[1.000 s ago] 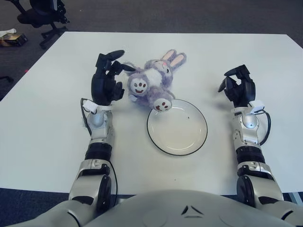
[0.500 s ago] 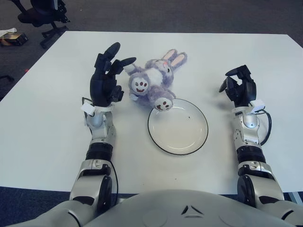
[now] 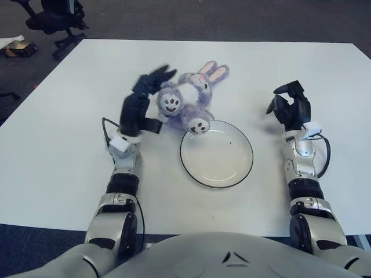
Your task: Put the doll into the plate.
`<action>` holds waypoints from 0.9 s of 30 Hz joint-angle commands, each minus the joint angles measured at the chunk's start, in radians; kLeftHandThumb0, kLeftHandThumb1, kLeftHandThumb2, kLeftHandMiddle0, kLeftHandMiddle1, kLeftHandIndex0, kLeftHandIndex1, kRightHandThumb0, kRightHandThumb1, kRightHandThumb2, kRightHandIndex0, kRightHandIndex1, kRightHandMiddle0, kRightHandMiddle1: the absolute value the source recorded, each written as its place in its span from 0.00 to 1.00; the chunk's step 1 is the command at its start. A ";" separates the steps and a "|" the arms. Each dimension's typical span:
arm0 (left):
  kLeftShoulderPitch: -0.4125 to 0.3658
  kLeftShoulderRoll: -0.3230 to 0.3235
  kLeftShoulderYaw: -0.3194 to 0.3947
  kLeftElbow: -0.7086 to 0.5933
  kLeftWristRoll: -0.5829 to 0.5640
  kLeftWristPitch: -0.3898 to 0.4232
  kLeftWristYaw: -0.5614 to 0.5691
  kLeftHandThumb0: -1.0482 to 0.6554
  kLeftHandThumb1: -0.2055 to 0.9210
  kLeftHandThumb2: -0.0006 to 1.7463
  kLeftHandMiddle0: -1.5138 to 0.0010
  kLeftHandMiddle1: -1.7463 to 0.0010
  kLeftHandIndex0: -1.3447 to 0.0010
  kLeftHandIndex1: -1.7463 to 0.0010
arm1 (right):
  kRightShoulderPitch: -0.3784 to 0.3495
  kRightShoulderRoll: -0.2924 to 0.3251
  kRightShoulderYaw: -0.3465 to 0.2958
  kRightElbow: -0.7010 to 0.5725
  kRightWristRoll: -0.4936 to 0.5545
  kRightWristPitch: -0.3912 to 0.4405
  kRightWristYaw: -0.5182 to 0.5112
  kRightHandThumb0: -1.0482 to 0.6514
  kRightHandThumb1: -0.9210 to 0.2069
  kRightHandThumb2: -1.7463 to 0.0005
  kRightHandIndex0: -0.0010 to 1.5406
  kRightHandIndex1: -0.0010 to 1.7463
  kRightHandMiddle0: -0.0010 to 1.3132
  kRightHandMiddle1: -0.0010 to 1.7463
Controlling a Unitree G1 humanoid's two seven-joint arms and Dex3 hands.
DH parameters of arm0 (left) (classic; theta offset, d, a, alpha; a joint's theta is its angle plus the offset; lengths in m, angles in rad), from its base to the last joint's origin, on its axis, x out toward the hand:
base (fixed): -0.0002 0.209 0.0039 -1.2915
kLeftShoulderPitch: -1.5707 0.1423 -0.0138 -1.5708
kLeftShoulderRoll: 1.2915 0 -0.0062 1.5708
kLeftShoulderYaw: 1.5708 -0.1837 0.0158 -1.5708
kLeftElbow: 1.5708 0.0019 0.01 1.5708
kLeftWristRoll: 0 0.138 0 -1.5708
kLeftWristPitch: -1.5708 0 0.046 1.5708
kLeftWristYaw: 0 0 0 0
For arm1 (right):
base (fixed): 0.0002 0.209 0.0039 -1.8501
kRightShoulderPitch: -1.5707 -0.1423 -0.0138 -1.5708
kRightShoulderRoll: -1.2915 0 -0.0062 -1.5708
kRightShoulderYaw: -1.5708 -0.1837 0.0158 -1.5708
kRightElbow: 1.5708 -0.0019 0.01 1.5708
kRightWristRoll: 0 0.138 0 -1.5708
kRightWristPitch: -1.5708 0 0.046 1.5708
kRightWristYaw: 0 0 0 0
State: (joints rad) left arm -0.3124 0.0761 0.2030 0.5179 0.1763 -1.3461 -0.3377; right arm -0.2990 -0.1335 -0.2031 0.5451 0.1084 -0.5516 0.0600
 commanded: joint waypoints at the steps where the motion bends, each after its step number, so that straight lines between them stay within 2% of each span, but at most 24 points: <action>1: 0.140 0.019 0.034 0.071 0.128 -0.018 0.056 0.08 1.00 0.24 0.75 1.00 0.87 0.14 | 0.128 0.027 0.000 0.078 -0.011 0.018 -0.012 0.41 0.00 0.78 0.61 1.00 0.27 0.92; 6: 0.144 0.027 0.080 0.036 0.303 -0.037 0.136 0.09 1.00 0.14 0.76 0.99 0.90 0.41 | 0.128 0.027 0.004 0.074 -0.013 0.024 -0.018 0.41 0.00 0.78 0.62 1.00 0.27 0.91; 8: 0.145 0.027 0.089 0.026 0.356 -0.041 0.176 0.10 1.00 0.11 0.74 0.99 0.89 0.56 | 0.128 0.027 0.005 0.073 -0.014 0.026 -0.019 0.41 0.00 0.78 0.62 1.00 0.27 0.91; 10: 0.146 0.028 0.095 0.015 0.407 -0.042 0.218 0.10 1.00 0.10 0.73 0.99 0.88 0.61 | 0.128 0.027 0.006 0.072 -0.014 0.028 -0.021 0.41 0.00 0.78 0.62 1.00 0.27 0.91; 13: 0.149 0.023 0.126 -0.037 0.552 -0.044 0.318 0.12 1.00 0.06 0.72 0.99 0.86 0.70 | 0.127 0.026 0.007 0.072 -0.015 0.032 -0.023 0.41 0.00 0.78 0.62 1.00 0.27 0.91; 20: 0.148 0.071 0.079 -0.073 0.741 0.000 0.543 0.13 1.00 0.03 0.74 1.00 0.82 0.76 | 0.122 0.026 0.010 0.073 -0.017 0.040 -0.029 0.41 0.00 0.78 0.62 1.00 0.27 0.91; 27: 0.142 0.143 -0.021 -0.079 0.834 0.070 0.733 0.14 0.99 0.01 0.75 1.00 0.80 0.79 | 0.122 0.027 0.014 0.069 -0.020 0.046 -0.036 0.41 0.00 0.78 0.62 1.00 0.27 0.91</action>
State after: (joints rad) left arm -0.2243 0.1991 0.2277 0.4060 0.9640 -1.3187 0.3289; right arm -0.2962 -0.1389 -0.1986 0.5429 0.1067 -0.5162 0.0303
